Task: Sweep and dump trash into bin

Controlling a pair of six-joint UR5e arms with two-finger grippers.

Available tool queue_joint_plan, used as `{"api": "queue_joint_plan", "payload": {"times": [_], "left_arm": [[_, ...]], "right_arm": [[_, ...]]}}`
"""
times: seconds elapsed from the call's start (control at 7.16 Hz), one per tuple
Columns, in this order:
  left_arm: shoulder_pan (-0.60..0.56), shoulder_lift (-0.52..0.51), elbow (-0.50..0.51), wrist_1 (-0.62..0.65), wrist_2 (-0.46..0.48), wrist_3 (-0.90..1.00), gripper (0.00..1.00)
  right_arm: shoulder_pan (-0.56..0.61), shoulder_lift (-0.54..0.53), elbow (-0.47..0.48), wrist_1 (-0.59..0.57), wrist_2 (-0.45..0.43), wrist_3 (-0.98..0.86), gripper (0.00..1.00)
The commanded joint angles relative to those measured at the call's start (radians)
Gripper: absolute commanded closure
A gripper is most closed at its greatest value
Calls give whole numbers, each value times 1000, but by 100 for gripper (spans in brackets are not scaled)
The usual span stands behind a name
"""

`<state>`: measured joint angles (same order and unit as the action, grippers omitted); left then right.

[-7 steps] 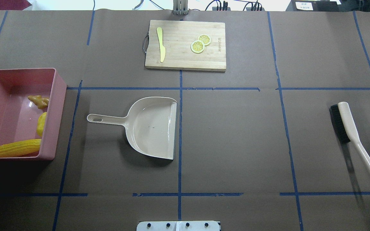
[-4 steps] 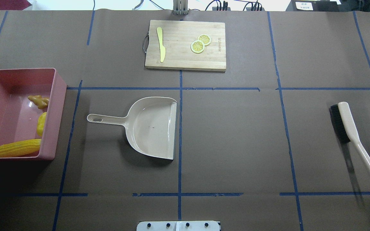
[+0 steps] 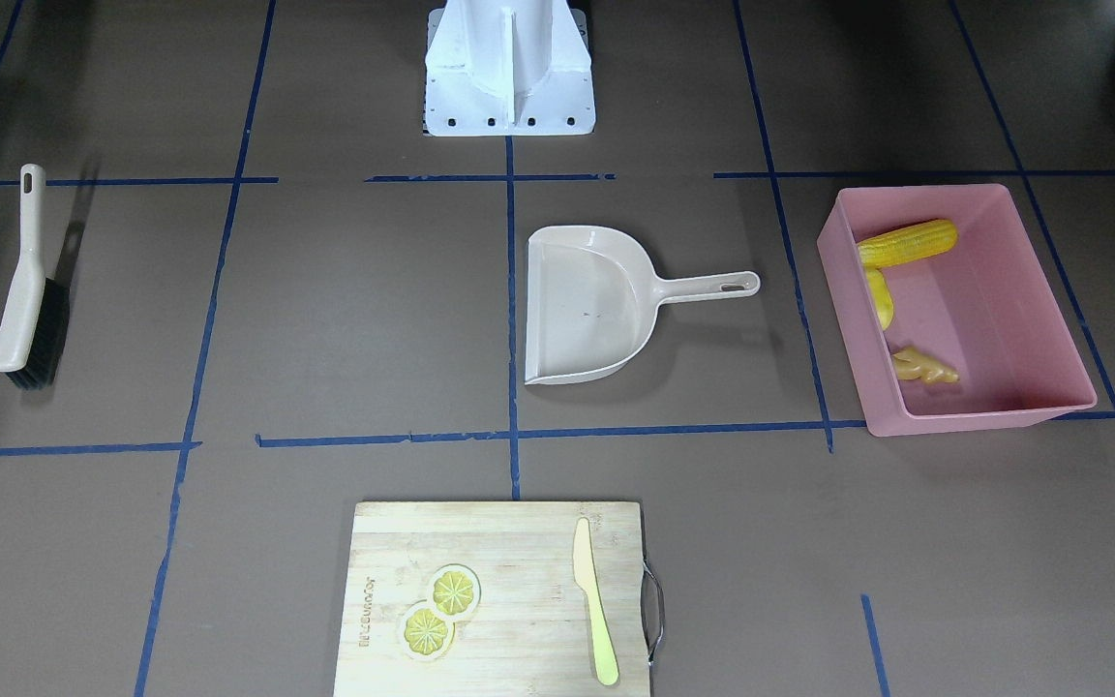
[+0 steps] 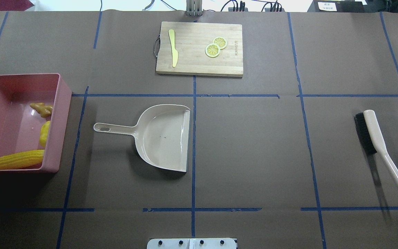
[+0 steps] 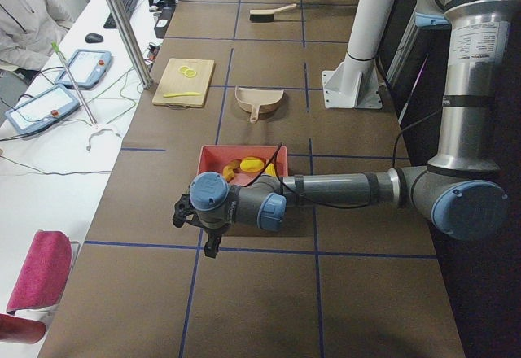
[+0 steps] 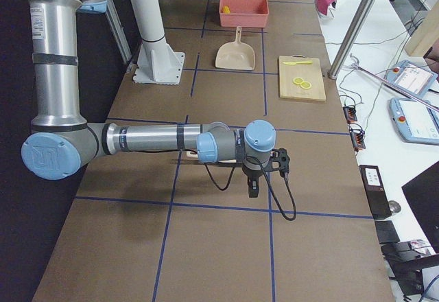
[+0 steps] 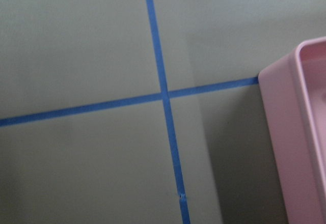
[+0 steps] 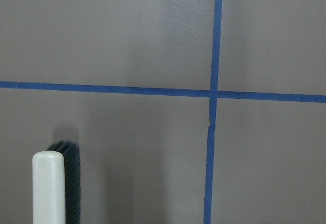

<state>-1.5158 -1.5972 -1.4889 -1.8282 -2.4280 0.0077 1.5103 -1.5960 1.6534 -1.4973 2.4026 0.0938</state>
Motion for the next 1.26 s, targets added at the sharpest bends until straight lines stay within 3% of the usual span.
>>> {"api": "queue_joint_plan", "payload": {"times": [0.0,1.12], "left_arm": [[3,3,1,3,0,0,0],[5,2,-21,41,-3,0,0]], "right_arm": [[7,-8,-3,2,0,0,0],[5,13,-1,8,-7,-2,0]]}}
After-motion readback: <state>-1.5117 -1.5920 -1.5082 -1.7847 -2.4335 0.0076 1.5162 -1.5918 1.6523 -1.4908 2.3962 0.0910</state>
